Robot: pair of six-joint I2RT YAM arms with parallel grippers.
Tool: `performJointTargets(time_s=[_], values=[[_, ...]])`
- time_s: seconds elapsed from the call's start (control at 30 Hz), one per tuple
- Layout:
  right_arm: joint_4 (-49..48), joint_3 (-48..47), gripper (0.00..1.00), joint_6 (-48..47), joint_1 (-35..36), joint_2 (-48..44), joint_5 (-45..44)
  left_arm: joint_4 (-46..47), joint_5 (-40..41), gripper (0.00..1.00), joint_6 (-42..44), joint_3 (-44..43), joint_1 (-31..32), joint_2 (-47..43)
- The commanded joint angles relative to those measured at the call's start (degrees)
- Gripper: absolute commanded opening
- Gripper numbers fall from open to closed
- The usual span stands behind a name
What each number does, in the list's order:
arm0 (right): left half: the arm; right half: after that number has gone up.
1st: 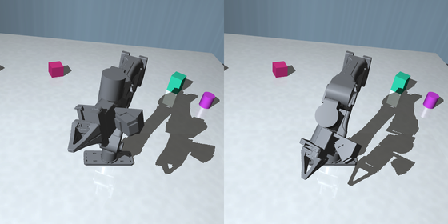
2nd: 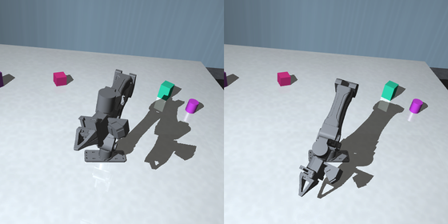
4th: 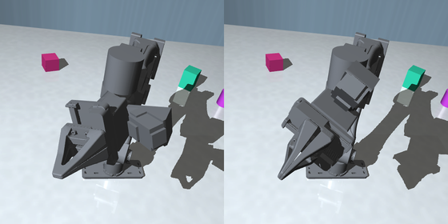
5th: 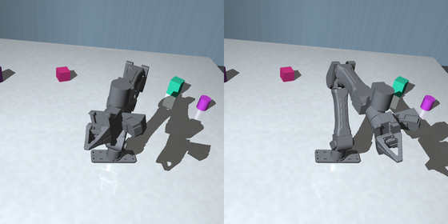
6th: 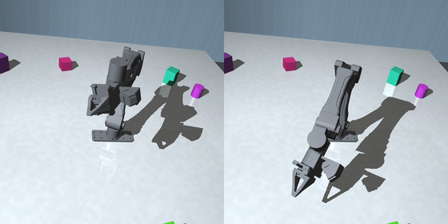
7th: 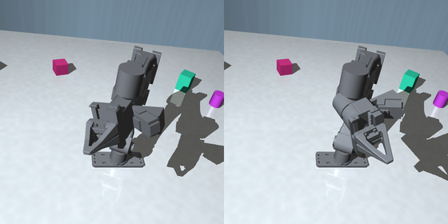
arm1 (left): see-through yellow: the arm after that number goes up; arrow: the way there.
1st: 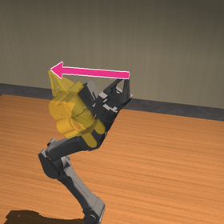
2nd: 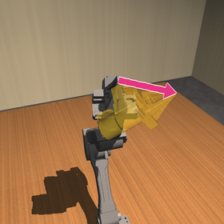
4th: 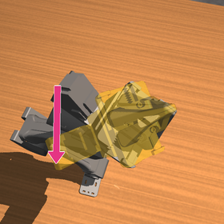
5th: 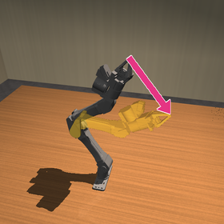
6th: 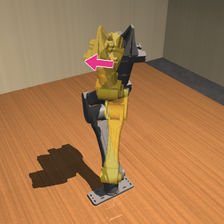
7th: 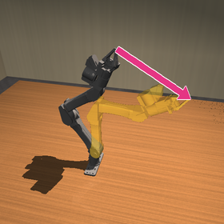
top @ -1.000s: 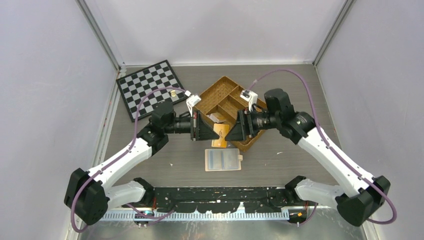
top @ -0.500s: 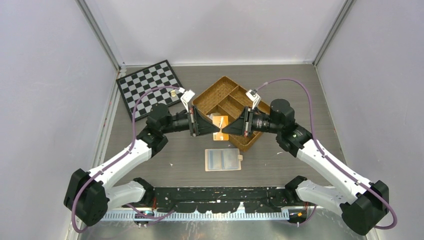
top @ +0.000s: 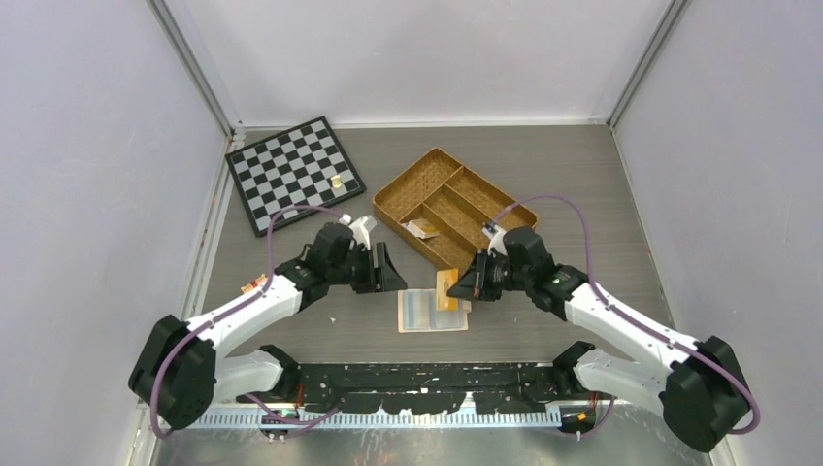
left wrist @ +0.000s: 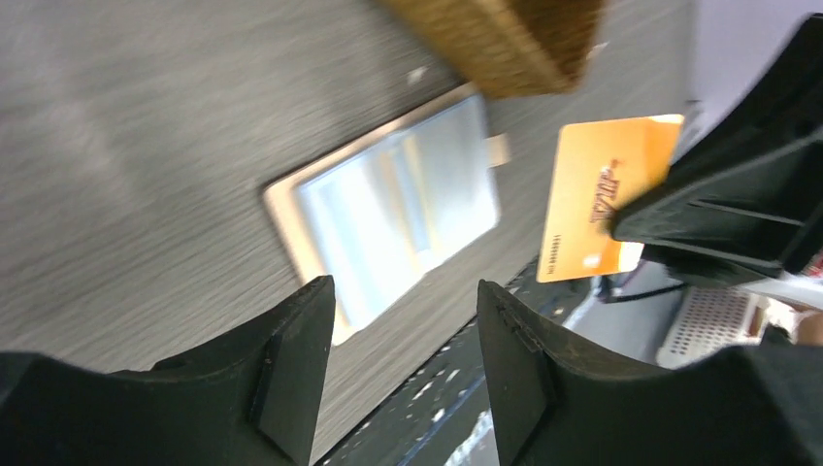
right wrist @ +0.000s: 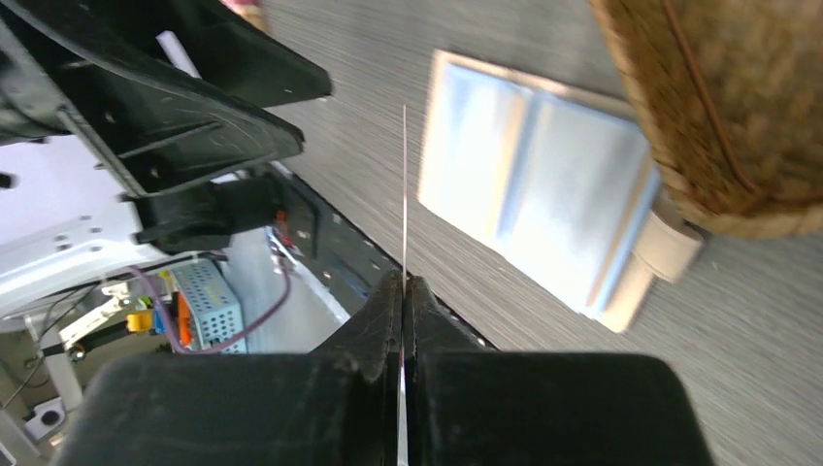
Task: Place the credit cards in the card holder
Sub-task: Pick up the credit card from the storage box, then insert the credit card into the card holder.
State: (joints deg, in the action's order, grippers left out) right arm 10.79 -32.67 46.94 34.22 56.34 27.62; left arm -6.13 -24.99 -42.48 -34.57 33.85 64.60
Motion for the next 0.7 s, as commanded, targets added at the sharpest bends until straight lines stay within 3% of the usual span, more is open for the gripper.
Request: performJointTargets(time_s=[0.0,0.27,0.67], values=[[-0.2,1.5,0.01,-0.4,1.9,4.3,-3.3,-5.4,6.8,0.58,1.6,1.3,1.5,3.4],[-7.8,2.8,0.01,0.2,3.8,13.7,-1.5,-5.4,8.5,0.59,2.0,0.4,3.9,10.9],[-13.5,3.6,0.01,0.5,5.3,21.4,1.0,-4.9,9.7,0.57,2.1,-0.5,5.8,14.8]])
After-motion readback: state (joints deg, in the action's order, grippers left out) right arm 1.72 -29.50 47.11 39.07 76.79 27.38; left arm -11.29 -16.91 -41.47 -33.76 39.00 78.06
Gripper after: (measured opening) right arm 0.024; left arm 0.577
